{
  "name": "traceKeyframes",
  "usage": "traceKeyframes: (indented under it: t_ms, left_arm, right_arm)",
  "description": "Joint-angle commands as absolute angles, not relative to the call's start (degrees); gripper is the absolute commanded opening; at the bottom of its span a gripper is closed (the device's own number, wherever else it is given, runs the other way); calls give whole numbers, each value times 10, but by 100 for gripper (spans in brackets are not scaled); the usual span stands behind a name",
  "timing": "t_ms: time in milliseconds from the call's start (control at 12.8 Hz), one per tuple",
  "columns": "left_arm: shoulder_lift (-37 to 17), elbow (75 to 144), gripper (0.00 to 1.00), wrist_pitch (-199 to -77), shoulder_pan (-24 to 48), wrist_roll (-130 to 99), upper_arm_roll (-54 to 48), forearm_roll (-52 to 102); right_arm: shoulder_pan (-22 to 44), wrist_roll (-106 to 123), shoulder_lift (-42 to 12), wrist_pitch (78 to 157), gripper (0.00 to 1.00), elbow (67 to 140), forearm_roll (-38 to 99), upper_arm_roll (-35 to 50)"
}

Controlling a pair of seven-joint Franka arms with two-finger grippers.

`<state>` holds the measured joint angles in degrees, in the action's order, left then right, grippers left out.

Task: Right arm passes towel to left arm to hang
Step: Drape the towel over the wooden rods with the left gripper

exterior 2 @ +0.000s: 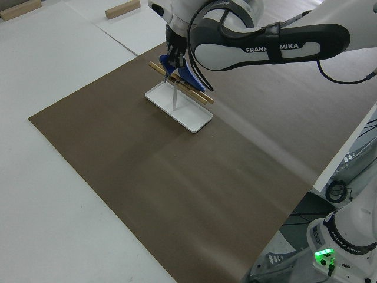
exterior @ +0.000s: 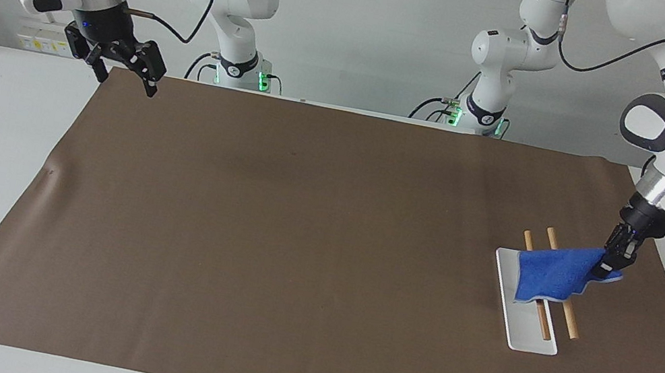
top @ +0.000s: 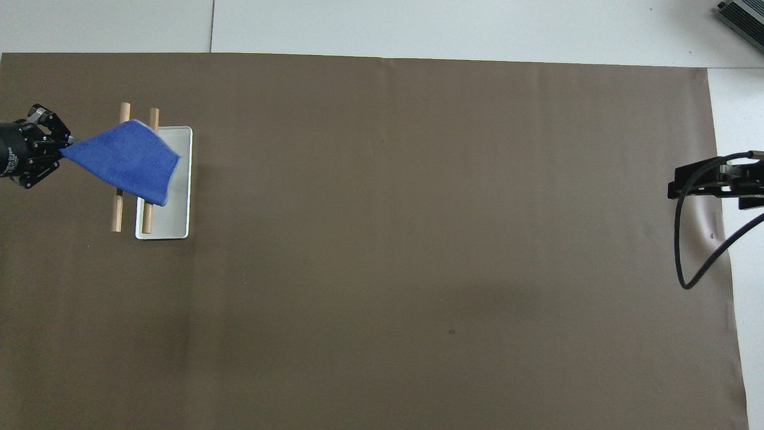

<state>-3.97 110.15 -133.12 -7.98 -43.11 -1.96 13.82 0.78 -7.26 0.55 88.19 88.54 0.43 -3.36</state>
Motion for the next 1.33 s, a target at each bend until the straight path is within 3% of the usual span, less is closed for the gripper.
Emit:
traceKeyframes:
  t_ms: [0,1019,1097,1175,1254]
  left_arm:
    - [-25,1135,0,-1330,-100,-437,-25,146]
    - [-20,1144,0,-1322,-119,-443,-25,145]
    - [-20,1143,3,-1322,-120,-443,-25,145]
    - [-20,1142,14,-1321,-120,-442,-25,145]
    - [-21,1139,36,-1321,-120,-441,-25,145]
  right_arm:
    - [20,-80,12,856,100,882,23,-61]
    - [13,-47,22,856,100,898,14,-55]
    - [13,-25,22,859,100,899,14,-54]
    - [13,-18,22,860,100,900,15,-54]
    - [13,-20,22,860,100,900,15,-54]
